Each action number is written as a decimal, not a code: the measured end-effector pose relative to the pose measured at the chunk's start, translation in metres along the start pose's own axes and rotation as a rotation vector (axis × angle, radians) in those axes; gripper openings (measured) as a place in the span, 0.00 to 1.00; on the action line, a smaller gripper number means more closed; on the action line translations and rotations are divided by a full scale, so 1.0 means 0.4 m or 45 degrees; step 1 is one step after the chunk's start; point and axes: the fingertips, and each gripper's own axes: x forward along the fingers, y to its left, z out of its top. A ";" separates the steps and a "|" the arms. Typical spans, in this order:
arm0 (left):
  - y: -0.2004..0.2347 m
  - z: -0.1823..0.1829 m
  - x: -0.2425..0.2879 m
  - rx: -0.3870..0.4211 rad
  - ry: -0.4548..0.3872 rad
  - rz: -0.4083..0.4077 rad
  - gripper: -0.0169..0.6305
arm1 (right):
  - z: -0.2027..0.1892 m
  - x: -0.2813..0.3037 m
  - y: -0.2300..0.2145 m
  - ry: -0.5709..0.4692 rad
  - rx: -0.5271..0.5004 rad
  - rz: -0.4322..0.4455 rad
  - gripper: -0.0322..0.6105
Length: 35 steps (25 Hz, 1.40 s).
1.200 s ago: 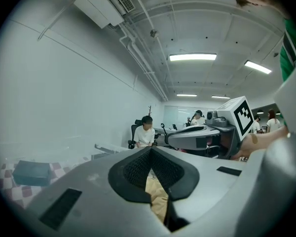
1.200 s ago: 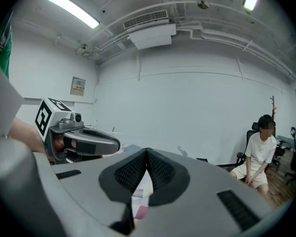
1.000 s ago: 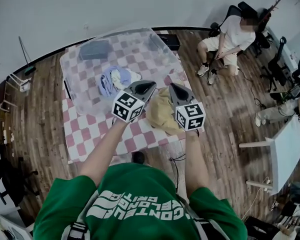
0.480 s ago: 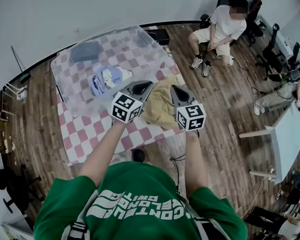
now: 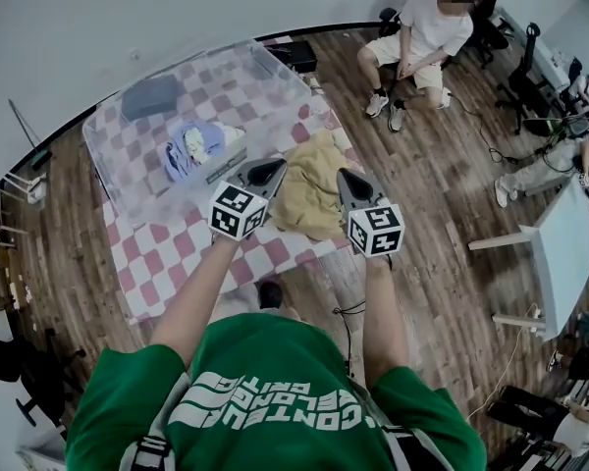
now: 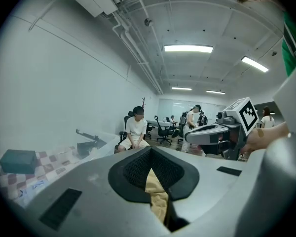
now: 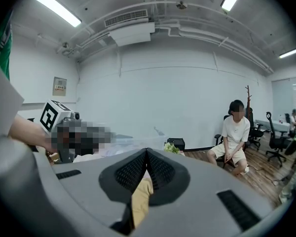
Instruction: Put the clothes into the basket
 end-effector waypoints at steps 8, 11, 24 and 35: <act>-0.017 -0.145 0.017 -0.053 0.113 -0.037 0.03 | -0.154 -0.015 -0.059 0.115 0.033 -0.079 0.06; -0.015 -0.194 0.027 -0.090 0.151 -0.074 0.04 | -0.202 -0.010 -0.078 0.161 0.064 -0.097 0.07; 0.051 -0.436 0.132 -0.237 0.381 -0.086 0.45 | -0.442 0.064 -0.216 0.394 0.224 -0.091 0.48; 0.098 -0.580 0.210 -0.339 0.538 -0.095 0.58 | -0.587 0.182 -0.310 0.561 0.253 -0.037 0.65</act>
